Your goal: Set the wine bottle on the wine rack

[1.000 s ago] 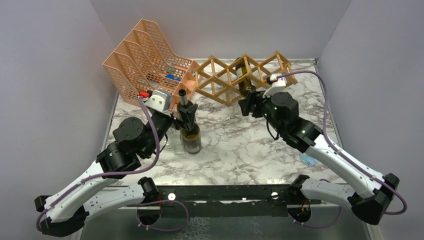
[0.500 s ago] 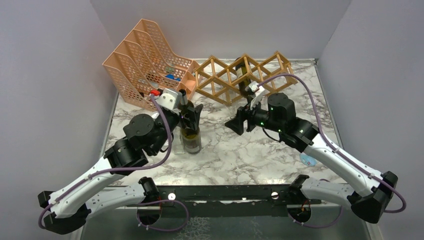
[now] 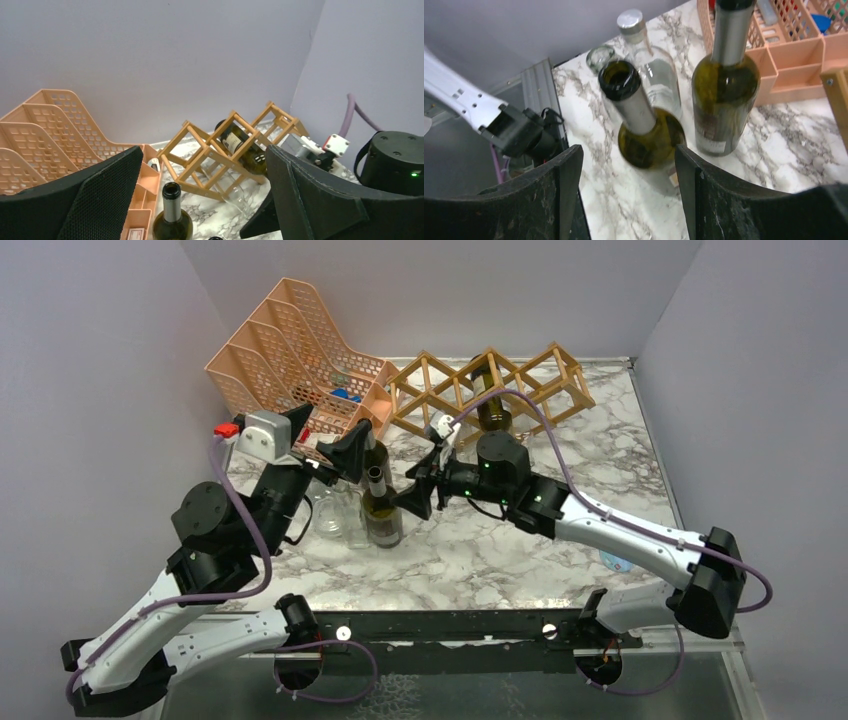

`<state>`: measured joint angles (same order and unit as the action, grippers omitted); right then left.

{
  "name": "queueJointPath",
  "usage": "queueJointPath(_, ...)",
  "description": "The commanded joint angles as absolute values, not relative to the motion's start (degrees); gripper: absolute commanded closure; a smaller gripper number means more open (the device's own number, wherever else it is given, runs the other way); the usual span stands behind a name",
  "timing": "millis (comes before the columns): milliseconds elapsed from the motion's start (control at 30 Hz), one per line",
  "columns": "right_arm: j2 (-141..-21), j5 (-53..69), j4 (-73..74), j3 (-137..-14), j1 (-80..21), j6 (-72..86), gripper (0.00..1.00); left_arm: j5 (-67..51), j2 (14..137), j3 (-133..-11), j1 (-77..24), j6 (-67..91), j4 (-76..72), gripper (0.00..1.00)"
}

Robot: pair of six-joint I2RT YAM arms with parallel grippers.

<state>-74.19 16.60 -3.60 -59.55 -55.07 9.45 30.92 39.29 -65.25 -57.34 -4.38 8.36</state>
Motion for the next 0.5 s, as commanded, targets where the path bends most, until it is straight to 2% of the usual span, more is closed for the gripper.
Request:
queueJointPath(0,-79.23,15.85,-10.93,-64.81,-55.8,7.74,0.31,32.54,37.9,-66.16,-57.3,-7.58,4.67,0.02)
queueJointPath(300,-86.92,21.87,-12.66,-69.63,-55.96,5.8,0.35,33.67,37.33,-64.85,-57.3,-9.21,3.6,0.02)
queueJointPath(467,-88.5,23.61,-13.26,-70.22,-55.9,4.4,0.47,34.1,37.32,-64.22,-57.31,-9.03,3.96,0.02)
